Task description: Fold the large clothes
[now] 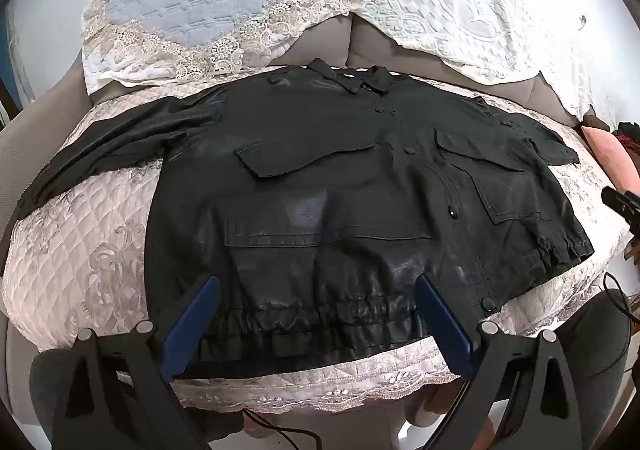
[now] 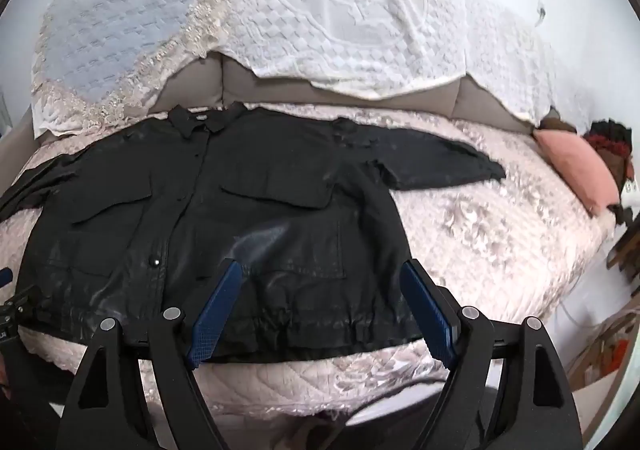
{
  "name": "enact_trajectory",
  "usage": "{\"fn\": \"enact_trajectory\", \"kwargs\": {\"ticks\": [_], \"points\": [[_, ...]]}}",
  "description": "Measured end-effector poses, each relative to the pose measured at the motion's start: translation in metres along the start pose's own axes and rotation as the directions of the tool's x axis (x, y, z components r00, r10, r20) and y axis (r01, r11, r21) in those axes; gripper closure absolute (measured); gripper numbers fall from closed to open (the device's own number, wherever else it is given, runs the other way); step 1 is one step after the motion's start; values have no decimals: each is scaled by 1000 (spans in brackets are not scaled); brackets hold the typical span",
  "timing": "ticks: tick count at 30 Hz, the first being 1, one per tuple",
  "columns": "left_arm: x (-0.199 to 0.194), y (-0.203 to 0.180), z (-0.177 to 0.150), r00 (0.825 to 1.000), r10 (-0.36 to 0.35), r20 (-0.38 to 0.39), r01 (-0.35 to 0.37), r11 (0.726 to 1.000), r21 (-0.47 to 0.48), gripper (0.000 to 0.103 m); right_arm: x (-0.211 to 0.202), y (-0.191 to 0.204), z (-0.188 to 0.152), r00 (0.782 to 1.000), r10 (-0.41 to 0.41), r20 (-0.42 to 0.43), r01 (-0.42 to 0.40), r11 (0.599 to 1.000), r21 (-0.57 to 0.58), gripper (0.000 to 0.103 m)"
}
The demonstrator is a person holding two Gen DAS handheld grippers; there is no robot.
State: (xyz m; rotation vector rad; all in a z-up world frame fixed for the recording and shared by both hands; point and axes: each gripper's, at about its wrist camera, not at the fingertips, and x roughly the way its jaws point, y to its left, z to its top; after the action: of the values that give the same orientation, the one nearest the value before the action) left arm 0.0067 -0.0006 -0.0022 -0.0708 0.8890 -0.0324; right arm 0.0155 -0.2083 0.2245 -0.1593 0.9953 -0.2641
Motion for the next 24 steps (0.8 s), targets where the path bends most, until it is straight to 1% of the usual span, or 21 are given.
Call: {"fn": "enact_trajectory", "kwargs": {"ticks": [7,8,11,14,17,18,24], "points": [[-9,1,-5,1000,-6,15,6,1000,1,5,-9,7,9,997,3,73,-2,1000,-21,21],[-9,2,-1,1000,-6,14,6,1000,-1,5,-10,6,10,997,4,79,-3,1000,-20,21],[-14,3,-2,1000,-5,26,5,1000,0,5,-20,4,13,993,25,111,-26,1000,7,21],[-20,6,-4,999,-6,44,6,1000,-7,5,-26,-2,16,991,5,131,-6,1000,12,21],[-22,7,-4,999,-8,50,9,1000,-18,5,-31,-9,21,990,2,140,-5,1000,24,21],[-23,7,-3,999,-7,51,8,1000,-22,5,-32,-9,24,992,2,129,-5,1000,23,21],[-24,6,-4,998,-4,55,5,1000,-15,5,-38,-4,29,991,27,128,-29,999,17,21]]}}
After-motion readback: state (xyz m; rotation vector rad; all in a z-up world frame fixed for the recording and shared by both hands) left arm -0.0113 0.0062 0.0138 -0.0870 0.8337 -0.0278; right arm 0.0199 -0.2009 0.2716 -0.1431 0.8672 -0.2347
